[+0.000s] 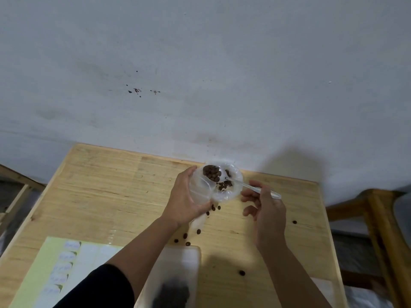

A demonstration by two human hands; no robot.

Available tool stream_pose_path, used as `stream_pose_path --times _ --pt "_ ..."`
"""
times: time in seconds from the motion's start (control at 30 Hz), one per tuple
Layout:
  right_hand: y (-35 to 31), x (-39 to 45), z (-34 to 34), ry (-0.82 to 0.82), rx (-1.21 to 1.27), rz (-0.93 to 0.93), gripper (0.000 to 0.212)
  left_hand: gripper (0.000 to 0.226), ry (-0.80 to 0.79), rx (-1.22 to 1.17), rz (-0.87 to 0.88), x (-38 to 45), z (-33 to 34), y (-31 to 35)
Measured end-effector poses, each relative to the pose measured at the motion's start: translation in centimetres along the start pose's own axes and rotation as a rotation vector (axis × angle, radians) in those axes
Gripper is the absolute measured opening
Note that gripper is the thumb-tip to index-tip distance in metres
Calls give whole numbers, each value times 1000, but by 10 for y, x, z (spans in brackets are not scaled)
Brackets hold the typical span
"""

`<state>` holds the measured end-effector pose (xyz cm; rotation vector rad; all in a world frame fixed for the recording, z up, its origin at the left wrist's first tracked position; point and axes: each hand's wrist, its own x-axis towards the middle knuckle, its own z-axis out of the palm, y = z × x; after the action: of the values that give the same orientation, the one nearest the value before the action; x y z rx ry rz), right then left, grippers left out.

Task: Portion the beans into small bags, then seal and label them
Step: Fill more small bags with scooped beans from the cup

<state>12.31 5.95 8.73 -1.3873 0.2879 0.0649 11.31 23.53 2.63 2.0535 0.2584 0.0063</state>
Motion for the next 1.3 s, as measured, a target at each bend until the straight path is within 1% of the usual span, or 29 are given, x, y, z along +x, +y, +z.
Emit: stream_pose_path --times 0.1,0.17,0.23,0.3,0.37,0.47,0.53,0.6,0.67,0.73,0.83,1.0,1.1,1.2,1.23,1.3 --pt "1 -9 3 -72 -216 -227 30 102 -4 -5 -2 0 0 2" --pt "7 -7 1 -5 -274 -305 30 102 1 -11 -4 -1 0 1" --pt "20 2 -4 119 -328 -299 29 100 9 -10 1 -2 0 0" --pt "36 10 -10 204 -402 -233 28 98 12 -15 2 -4 -1 0" --pt "54 15 -13 220 -421 -138 28 97 13 -20 -1 -4 0 0" --pt "70 19 -8 201 -272 48 27 96 13 -23 -3 -4 2 1" --pt "72 22 0 177 -162 166 26 95 10 -25 -1 -3 3 2" --pt "71 24 7 145 -103 266 24 95 6 -28 -4 -2 4 1" --pt "68 27 7 141 -47 334 24 95 6 -26 -9 -1 4 -1" --pt "64 30 5 173 10 352 24 96 7 -22 -13 -1 3 -1" --pt "54 30 -2 206 69 304 27 97 11 -17 -17 0 3 -2" --pt "23 23 -6 168 67 170 27 99 11 -6 -16 2 3 -3" --pt "5 11 -2 66 -12 35 29 100 11 -7 -17 2 3 -4" --pt "2 0 1 -52 -183 -152 30 100 3 -21 -27 2 3 -5" --pt "4 0 1 -45 -222 -194 30 100 1 -31 -32 3 3 -5" --pt "13 4 0 55 -268 -219 30 99 3 -42 -34 2 2 -5"
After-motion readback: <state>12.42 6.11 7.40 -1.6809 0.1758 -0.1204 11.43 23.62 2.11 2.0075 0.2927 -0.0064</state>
